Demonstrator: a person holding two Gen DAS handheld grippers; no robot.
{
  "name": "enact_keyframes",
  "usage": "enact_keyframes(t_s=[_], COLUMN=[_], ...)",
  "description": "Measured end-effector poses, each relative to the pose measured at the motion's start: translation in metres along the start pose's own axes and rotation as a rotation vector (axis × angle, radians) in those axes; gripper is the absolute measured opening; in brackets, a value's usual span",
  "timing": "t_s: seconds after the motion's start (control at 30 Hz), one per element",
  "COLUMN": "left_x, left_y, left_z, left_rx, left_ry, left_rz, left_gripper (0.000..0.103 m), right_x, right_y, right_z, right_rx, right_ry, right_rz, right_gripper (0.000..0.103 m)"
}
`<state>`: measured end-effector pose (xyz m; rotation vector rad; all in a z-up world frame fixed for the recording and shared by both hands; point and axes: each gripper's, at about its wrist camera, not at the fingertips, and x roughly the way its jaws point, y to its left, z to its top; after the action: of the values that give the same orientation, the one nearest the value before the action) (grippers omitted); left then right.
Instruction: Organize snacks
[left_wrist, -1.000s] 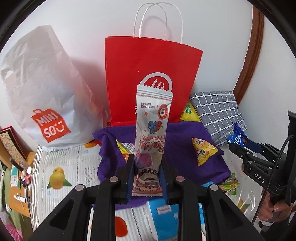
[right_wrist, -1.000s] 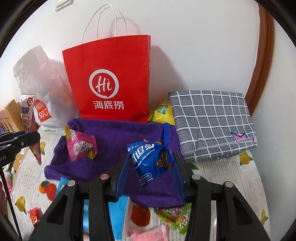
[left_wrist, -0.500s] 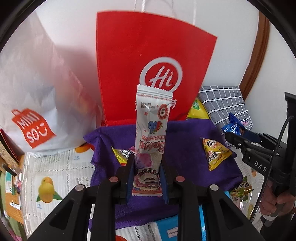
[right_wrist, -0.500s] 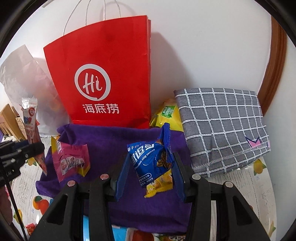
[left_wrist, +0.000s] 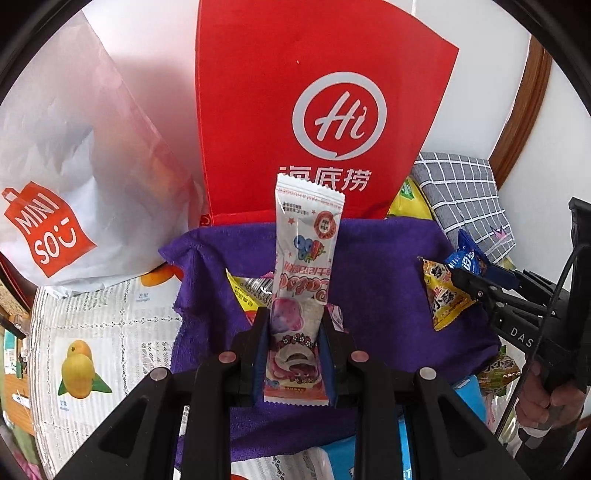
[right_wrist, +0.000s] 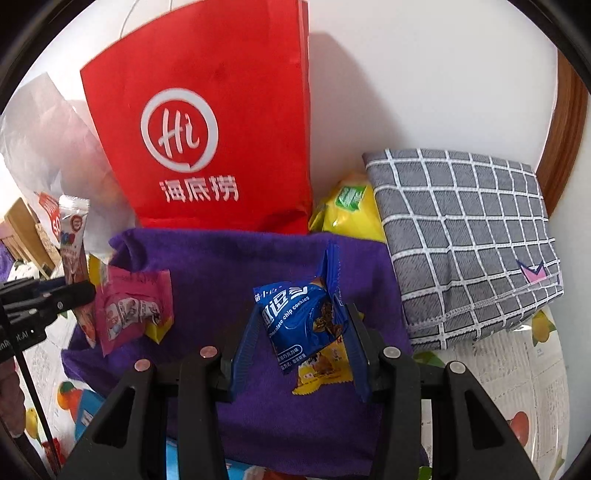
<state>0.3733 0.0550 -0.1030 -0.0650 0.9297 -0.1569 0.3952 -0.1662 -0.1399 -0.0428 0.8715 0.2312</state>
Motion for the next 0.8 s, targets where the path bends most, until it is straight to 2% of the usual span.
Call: enact_keyframes(t_s=[0.5, 0.8], left_x=[0.002, -0.001], left_y=[0.001, -0.003], left_z=[0.000, 0.001], left_rx=[-0.002, 0.005], left_ry=[0.002, -0.002], left_rz=[-0.019, -0.081], left_gripper=[0.024, 0.024], right_x=[0.023, 0.026], right_y=[0.008, 0.009], right_z=[-0.013, -0.016], right_rx=[-0.061, -0.081], right_ry=[0.082, 0.091], right_rz=[0.014, -0.009], right_gripper=[0.045, 0.046])
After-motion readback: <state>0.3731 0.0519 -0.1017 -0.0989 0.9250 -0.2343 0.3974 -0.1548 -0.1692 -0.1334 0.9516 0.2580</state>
